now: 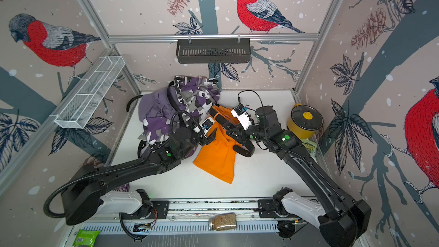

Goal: Remove the belt from the trousers

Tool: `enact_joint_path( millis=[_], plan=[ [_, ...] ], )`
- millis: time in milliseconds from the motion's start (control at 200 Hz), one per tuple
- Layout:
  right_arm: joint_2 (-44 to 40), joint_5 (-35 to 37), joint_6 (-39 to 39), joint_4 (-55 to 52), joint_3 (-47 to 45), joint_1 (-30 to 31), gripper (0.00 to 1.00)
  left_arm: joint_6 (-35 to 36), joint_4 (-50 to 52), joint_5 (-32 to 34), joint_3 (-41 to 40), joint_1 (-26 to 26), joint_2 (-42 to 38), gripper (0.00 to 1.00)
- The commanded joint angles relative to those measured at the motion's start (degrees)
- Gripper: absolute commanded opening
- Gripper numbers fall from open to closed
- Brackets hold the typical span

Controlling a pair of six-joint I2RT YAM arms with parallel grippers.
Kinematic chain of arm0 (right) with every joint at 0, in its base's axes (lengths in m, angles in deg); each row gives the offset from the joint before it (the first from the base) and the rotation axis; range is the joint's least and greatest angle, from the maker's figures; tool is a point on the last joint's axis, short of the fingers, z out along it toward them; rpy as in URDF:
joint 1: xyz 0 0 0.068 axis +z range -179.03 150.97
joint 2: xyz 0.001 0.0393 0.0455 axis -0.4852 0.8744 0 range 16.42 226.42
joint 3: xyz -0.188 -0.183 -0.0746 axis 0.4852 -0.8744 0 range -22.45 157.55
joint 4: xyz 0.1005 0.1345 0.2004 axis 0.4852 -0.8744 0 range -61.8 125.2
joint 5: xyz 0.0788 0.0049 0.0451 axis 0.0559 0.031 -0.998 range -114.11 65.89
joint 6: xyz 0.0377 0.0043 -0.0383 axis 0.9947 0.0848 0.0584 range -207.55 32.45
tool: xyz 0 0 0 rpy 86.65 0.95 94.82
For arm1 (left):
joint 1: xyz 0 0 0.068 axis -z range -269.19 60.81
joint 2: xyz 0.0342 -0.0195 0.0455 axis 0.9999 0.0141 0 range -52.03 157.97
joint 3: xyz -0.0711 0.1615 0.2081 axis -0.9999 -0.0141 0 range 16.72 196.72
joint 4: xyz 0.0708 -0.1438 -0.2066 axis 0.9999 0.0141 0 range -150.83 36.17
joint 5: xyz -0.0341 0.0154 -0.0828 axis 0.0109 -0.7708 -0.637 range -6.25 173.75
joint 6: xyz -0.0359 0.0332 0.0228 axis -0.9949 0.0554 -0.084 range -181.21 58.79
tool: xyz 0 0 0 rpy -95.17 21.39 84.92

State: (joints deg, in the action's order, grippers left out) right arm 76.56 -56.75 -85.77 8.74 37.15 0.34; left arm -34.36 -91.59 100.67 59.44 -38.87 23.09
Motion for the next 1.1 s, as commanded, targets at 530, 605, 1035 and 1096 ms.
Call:
enact_joint_path(
  millis=[530, 605, 1035, 1096],
  plan=[
    [-1.3, -6.3, 0.2, 3.1, -1.4, -0.5, 0.21, 10.0, -13.5, -10.7, 4.8, 0.0, 8.0, 0.47],
    [-1.3, -6.6, 0.2, 3.2, -1.7, -1.1, 0.21, 9.4, -14.5, -10.7, 4.8, 0.0, 8.7, 0.34],
    [6.1, -6.0, -1.1, 9.1, -7.7, -6.3, 0.32, -0.5, 30.7, -9.6, 16.2, 0.1, 7.6, 0.0],
    [8.7, -7.0, -1.5, 9.3, -8.0, -6.5, 0.34, -4.7, 38.6, -9.7, 18.8, 0.1, 8.0, 0.0]
  ],
)
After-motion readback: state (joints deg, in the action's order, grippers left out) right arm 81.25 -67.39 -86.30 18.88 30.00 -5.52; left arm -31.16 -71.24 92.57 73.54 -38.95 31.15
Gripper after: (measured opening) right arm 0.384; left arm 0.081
